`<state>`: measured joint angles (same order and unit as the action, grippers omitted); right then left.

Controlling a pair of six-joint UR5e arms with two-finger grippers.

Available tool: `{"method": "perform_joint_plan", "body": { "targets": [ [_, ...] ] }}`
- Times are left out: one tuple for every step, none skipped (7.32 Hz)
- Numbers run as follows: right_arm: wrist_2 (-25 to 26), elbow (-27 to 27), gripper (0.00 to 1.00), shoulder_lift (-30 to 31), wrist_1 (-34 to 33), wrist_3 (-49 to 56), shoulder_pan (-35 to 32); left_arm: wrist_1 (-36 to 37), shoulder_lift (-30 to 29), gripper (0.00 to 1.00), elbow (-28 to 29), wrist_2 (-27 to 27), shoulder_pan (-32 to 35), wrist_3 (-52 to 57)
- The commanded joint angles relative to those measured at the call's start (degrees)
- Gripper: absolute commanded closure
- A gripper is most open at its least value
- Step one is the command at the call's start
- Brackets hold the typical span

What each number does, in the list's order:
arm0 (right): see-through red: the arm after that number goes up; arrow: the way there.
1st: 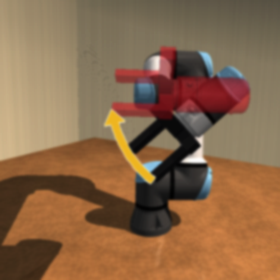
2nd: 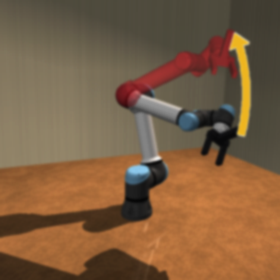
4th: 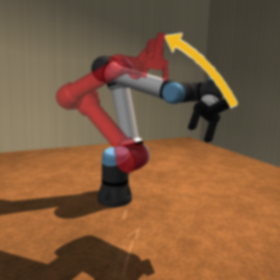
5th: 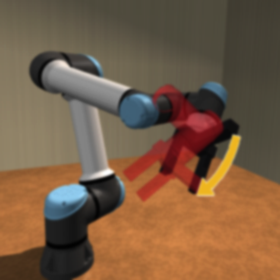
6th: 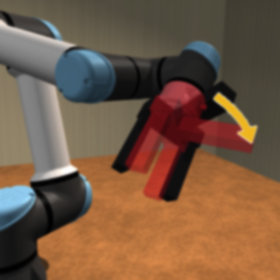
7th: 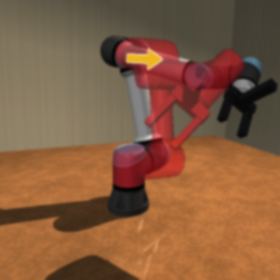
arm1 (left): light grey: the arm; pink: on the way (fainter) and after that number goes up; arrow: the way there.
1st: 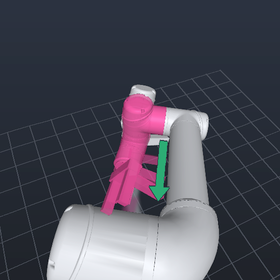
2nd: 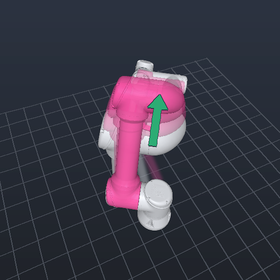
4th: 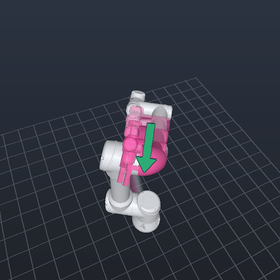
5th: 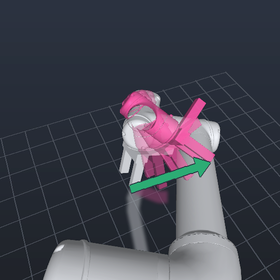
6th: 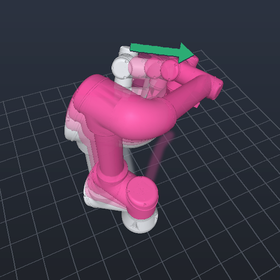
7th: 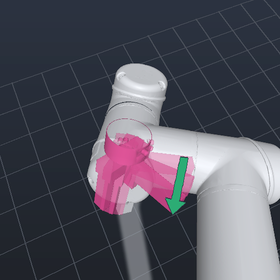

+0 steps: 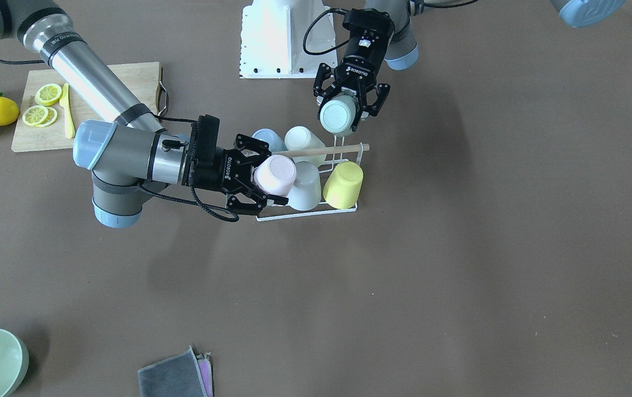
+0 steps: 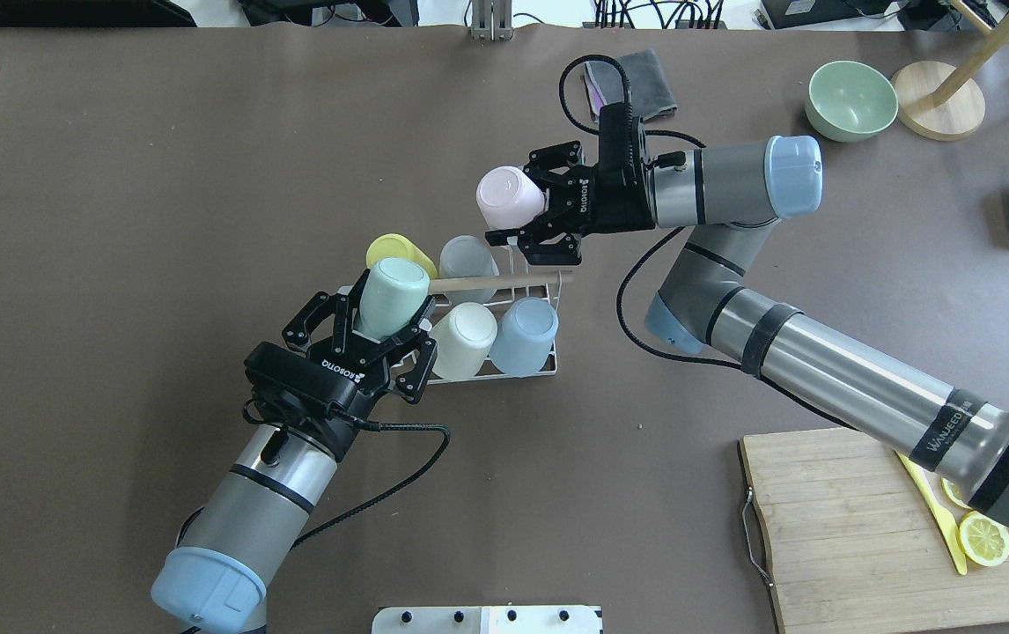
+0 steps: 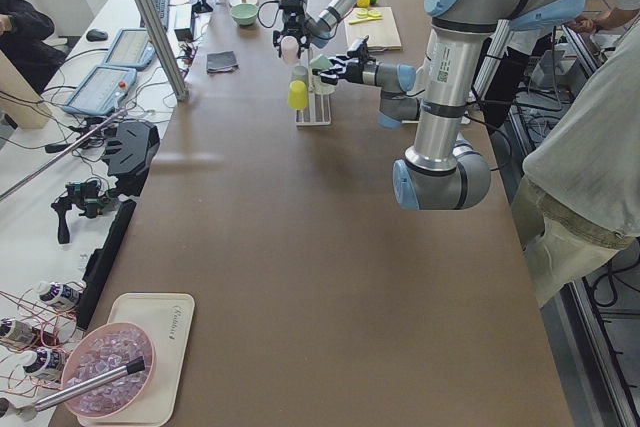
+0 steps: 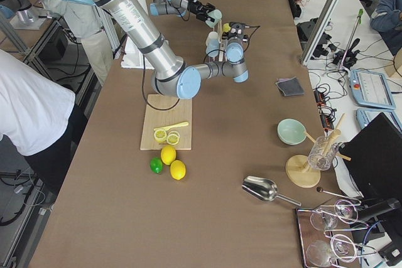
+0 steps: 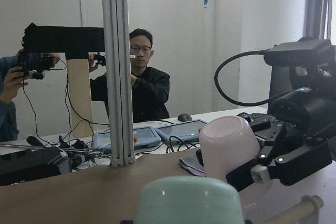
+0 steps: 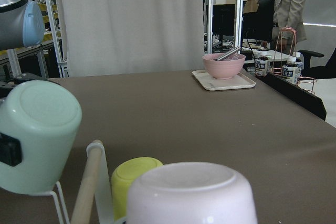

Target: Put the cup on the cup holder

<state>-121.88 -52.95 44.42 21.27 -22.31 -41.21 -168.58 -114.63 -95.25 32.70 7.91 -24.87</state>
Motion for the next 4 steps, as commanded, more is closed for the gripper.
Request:
{"method": "perform_joint_plan", "body": {
  "targets": [
    [0.59, 0.13, 1.00, -0.12, 0.00, 0.86, 0.68, 0.01, -0.42, 1.00, 0.33, 0.00, 0.00, 0.00],
    [0.59, 0.39, 1.00, -0.03, 0.09, 1.04, 0.69, 0.01, -0.42, 1.00, 0.33, 0.00, 0.00, 0.00],
    [0.59, 0.39, 1.00, 0.05, 0.09, 1.13, 0.69, 0.01, -0.42, 1.00, 0.77, 0.00, 0.09, 0.00],
    [0.59, 0.39, 1.00, 0.14, 0.09, 1.13, 0.69, -0.08, -0.42, 1.00, 0.94, 0.00, 0.09, 0.00]
  ]
}}
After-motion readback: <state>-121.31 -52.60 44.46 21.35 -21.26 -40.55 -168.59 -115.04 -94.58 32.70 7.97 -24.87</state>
